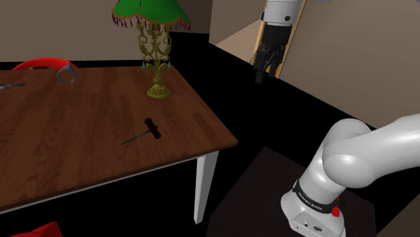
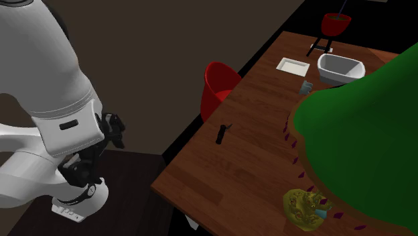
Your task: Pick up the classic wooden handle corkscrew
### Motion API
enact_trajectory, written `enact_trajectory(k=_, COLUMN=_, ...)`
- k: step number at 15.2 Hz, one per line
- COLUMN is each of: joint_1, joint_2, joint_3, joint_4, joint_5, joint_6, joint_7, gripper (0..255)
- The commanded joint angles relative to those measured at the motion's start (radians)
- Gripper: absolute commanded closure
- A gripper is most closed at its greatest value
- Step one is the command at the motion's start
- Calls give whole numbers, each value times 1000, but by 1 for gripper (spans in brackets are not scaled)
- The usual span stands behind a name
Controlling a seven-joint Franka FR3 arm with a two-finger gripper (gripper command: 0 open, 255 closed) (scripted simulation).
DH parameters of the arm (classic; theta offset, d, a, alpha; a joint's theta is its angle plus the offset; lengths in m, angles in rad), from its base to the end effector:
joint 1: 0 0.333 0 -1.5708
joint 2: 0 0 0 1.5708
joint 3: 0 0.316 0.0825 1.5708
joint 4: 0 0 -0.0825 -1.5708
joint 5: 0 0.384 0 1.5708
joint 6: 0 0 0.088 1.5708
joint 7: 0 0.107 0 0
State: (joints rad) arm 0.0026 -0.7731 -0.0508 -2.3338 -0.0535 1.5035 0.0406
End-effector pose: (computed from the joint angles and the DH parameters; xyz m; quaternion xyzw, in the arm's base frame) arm 0.3027 -0.0254 0.5909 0.9988 -0.0377 -0.0289 0.0091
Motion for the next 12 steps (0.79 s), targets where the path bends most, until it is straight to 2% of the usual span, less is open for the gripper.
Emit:
enact_trajectory(k=1, joint_1=0, joint_2=0, joint_3=0, joint_4=0, joint_5=0, joint_6=0, joint_7=0, gripper=0)
enact_trajectory(k=12, joint_1=72, joint_2=231, joint_3=158, joint_4=8, joint_5=54, joint_6=307, joint_7=134, gripper=0)
